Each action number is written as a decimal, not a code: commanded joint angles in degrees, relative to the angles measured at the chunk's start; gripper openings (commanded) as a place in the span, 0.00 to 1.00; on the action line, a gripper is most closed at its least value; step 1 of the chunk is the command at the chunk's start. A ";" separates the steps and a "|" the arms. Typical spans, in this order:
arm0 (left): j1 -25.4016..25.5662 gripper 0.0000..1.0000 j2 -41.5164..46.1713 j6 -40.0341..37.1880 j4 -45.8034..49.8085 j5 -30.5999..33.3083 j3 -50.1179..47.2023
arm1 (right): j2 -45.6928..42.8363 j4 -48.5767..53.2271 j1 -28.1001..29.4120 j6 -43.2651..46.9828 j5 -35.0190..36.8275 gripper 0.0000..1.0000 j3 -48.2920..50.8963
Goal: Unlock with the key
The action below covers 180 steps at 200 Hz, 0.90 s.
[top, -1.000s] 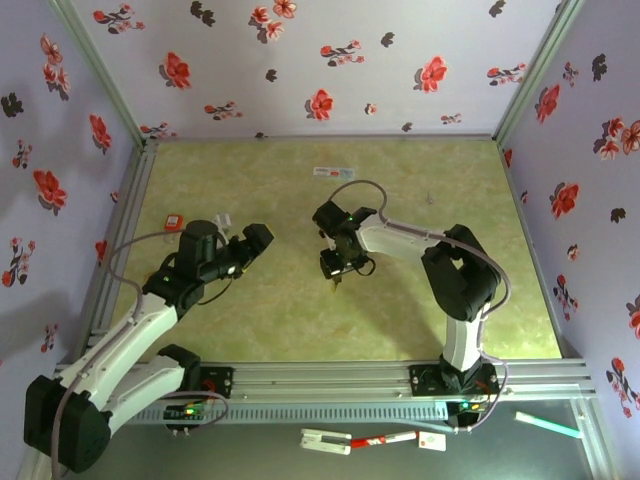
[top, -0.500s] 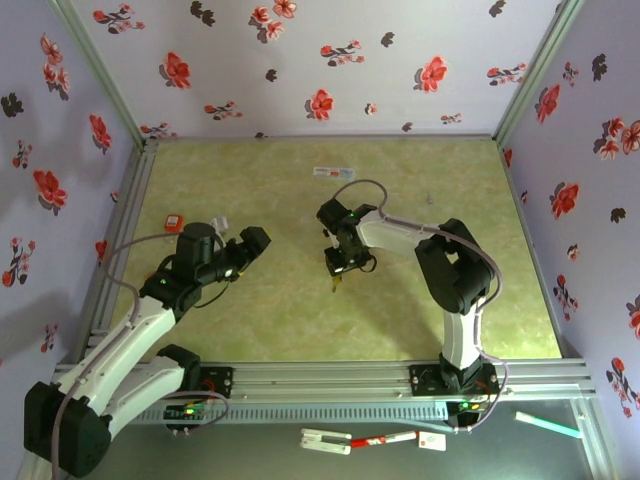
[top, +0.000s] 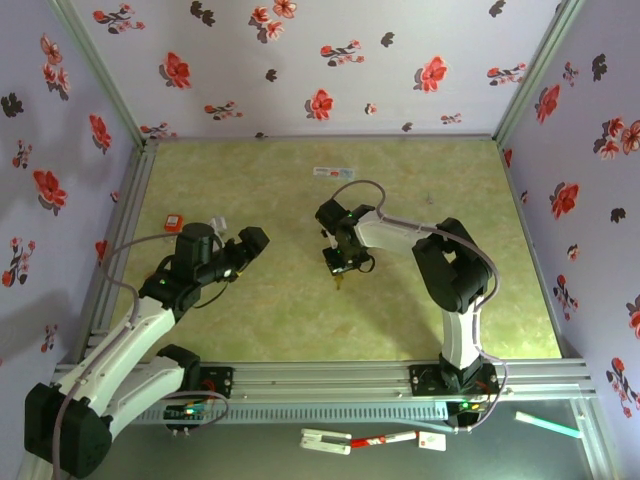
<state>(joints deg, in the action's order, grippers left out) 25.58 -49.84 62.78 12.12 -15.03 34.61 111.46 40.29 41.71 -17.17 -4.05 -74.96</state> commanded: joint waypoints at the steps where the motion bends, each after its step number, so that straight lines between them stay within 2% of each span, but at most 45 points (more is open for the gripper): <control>1: -0.61 0.92 1.17 -1.35 0.62 0.07 -0.58 | 0.69 -0.26 -0.61 -2.18 1.13 0.19 0.02; 33: -0.76 0.92 1.41 -1.35 0.62 0.04 -0.93 | -0.48 -1.31 -1.79 -4.81 1.67 0.08 0.97; 65: -1.03 0.92 1.68 -1.44 0.62 0.09 -1.12 | -2.53 -3.21 -2.42 -6.77 0.28 0.07 2.66; 107: -1.22 0.92 1.86 -1.73 0.93 0.15 -1.04 | -5.72 -3.23 -2.43 -9.00 -0.08 0.15 3.24; 125: -1.22 0.92 1.87 -1.69 0.86 0.17 -1.12 | -6.38 -3.03 -2.39 -10.35 -0.59 0.26 3.15; 149: -1.27 0.92 1.99 -1.58 0.79 0.13 -1.22 | -6.03 -3.25 -2.21 -11.19 -1.37 0.34 2.75; 180: -1.27 0.92 2.25 -1.61 0.97 0.11 -1.29 | -3.14 -1.57 -1.50 -10.89 -0.93 0.38 0.57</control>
<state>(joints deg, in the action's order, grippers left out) 24.73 -48.71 62.54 12.16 -15.03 34.11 106.50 37.17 39.68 -27.27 -4.95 -72.20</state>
